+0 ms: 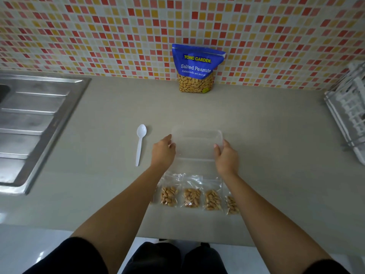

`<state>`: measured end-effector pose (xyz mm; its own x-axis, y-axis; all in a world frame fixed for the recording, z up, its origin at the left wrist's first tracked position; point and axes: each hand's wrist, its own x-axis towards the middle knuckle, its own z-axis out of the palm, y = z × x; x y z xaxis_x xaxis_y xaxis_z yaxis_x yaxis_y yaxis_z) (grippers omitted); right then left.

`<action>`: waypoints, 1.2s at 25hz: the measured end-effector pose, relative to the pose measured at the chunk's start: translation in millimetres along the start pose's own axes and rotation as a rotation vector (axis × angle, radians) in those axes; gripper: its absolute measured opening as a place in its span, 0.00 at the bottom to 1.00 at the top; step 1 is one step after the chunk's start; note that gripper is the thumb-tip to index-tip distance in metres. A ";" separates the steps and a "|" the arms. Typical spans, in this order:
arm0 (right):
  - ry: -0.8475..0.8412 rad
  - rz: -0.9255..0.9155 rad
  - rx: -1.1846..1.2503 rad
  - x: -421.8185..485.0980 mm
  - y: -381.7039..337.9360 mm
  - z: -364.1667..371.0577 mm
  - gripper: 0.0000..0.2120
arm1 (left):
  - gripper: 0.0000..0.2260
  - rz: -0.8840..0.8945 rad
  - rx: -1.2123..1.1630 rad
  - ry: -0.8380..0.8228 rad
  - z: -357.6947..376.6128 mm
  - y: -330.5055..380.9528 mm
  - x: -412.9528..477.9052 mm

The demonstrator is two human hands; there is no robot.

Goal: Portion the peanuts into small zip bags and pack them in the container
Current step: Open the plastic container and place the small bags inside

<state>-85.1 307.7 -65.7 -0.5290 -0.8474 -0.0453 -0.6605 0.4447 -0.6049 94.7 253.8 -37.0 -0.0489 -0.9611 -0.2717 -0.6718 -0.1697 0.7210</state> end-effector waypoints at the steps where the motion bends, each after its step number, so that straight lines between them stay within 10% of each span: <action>1: -0.003 0.009 0.004 -0.7 -0.1 0.1 0.18 | 0.18 0.004 -0.009 0.007 0.3 -0.4 -0.9; 20: 0.264 -0.123 -0.151 -11.4 -1.2 -3.0 0.19 | 0.11 0.024 0.099 0.167 -2.3 5.5 -7.3; 30: 0.318 -0.231 0.301 56.1 -21.7 -35.4 0.18 | 0.16 0.219 0.066 0.254 -26.7 61.9 44.7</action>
<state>-119.4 260.8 -26.9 -0.5544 -0.7625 0.3335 -0.6212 0.1124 -0.7756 70.6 194.5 12.5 -0.0169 -0.9981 0.0585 -0.7123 0.0530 0.6999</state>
